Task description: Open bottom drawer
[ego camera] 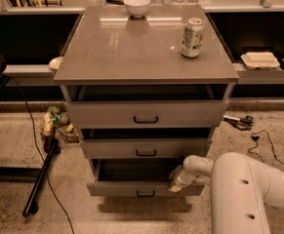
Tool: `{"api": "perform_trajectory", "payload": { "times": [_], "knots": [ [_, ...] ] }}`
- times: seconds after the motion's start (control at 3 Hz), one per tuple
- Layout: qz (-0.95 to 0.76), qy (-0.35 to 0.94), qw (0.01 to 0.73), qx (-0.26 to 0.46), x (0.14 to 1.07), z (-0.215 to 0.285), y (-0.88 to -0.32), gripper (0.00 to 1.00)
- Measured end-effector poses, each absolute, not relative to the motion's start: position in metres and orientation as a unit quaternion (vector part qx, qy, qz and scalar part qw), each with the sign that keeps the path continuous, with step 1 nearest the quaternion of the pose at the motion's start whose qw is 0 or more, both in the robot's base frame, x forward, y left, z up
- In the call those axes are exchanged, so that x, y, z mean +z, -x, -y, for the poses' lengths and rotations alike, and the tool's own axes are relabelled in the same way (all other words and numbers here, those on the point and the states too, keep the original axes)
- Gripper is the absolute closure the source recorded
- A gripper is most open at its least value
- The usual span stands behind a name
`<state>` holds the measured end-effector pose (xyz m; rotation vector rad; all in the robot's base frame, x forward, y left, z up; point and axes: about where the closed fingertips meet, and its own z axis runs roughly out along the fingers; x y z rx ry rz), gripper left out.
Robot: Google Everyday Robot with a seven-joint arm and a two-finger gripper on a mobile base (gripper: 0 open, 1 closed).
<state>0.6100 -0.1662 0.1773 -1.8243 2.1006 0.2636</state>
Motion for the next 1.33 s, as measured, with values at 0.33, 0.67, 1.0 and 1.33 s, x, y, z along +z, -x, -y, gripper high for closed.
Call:
{"api": "perform_trajectory", "payload": {
  "times": [0.33, 0.67, 1.0, 1.33],
  "knots": [
    [-0.740, 0.643, 0.173, 0.093, 0.177, 0.166, -0.610, 0.02],
    [-0.739, 0.645, 0.169, 0.094, 0.176, 0.165, -0.608, 0.00],
    [-0.722, 0.672, 0.130, 0.103, 0.167, 0.155, -0.587, 0.00],
    [-0.705, 0.695, 0.092, 0.108, 0.165, 0.150, -0.558, 0.00]
  ]
}}
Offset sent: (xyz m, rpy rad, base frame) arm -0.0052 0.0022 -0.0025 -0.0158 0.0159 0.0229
